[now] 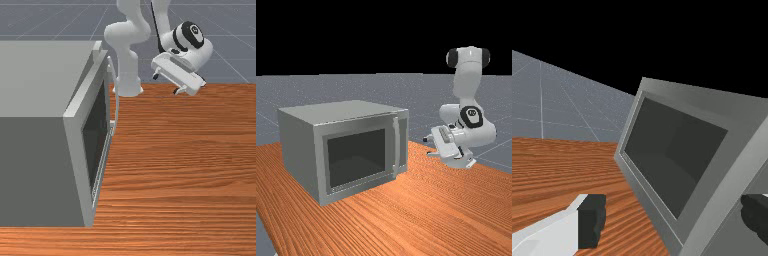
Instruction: Open the microwave
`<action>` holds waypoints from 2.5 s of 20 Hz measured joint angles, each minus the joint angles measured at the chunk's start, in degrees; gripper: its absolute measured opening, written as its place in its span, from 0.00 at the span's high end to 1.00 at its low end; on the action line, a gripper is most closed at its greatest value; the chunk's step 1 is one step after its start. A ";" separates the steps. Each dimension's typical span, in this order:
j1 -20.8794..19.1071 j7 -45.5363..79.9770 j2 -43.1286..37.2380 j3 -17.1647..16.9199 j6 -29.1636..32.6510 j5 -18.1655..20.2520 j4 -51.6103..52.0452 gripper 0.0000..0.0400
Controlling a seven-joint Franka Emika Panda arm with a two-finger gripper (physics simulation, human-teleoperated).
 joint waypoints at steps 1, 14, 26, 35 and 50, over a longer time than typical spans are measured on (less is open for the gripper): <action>0.08 0.00 -0.33 0.06 0.66 1.08 0.09 0.00; -0.85 0.00 -0.88 -1.18 1.43 3.68 -0.15 0.00; -5.17 0.00 -4.24 -5.71 11.19 3.19 -2.18 0.00; -4.55 0.00 -10.74 -5.51 14.05 3.25 -8.83 0.00; -12.00 -1.85 -20.78 -21.06 30.71 -10.11 -10.60 0.00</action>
